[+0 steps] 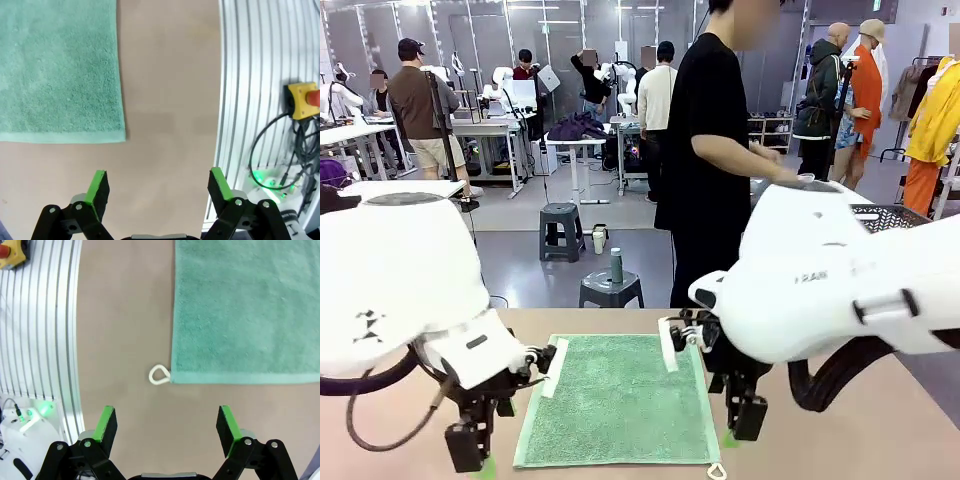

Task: Fold the towels and place them in the basket.
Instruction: When a person lays out a Towel with hook on the table, fold it in half twice.

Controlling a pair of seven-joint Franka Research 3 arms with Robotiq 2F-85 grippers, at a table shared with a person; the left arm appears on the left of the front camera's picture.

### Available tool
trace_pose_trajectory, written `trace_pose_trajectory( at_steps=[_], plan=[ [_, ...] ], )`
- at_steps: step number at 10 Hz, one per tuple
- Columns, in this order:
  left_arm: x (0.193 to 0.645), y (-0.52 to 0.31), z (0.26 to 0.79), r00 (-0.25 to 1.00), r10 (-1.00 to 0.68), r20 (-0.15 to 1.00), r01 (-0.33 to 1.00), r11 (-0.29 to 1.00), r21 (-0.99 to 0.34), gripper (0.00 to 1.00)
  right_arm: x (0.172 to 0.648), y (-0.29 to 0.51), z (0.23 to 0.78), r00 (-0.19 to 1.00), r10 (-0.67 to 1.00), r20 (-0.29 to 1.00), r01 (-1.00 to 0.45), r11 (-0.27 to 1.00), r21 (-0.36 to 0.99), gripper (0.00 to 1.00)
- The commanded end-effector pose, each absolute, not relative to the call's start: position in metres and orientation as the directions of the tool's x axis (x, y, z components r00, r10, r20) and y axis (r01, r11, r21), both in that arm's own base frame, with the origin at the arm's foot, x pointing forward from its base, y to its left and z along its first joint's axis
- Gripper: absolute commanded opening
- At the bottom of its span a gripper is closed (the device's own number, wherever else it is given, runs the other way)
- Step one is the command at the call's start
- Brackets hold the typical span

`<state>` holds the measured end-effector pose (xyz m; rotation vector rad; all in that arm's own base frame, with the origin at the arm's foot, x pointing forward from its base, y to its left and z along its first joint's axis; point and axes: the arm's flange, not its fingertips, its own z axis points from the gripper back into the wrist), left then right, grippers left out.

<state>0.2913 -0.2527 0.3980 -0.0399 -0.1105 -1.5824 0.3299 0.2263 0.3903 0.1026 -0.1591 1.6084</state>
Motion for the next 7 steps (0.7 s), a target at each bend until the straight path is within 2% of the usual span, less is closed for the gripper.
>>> trace_pose_trajectory(
  at_steps=[1,3,7],
  plan=[
    [0.261,-0.233,0.353,0.018,-0.996,0.085,0.995,0.026,0.1,1.0,0.308,0.217,0.358,-0.066,0.989,0.136,-0.997,-0.059,-0.051,1.0],
    [0.262,-0.231,0.335,0.037,-0.996,0.08,0.993,0.046,0.107,1.0,0.302,0.223,0.341,-0.03,0.997,0.075,-0.998,-0.025,-0.055,1.0],
    [0.266,-0.225,0.308,0.085,-0.994,0.074,0.991,0.092,0.097,1.0,0.289,0.226,0.32,0.005,0.999,0.035,-0.998,0.008,-0.061,1.0]
  ],
)
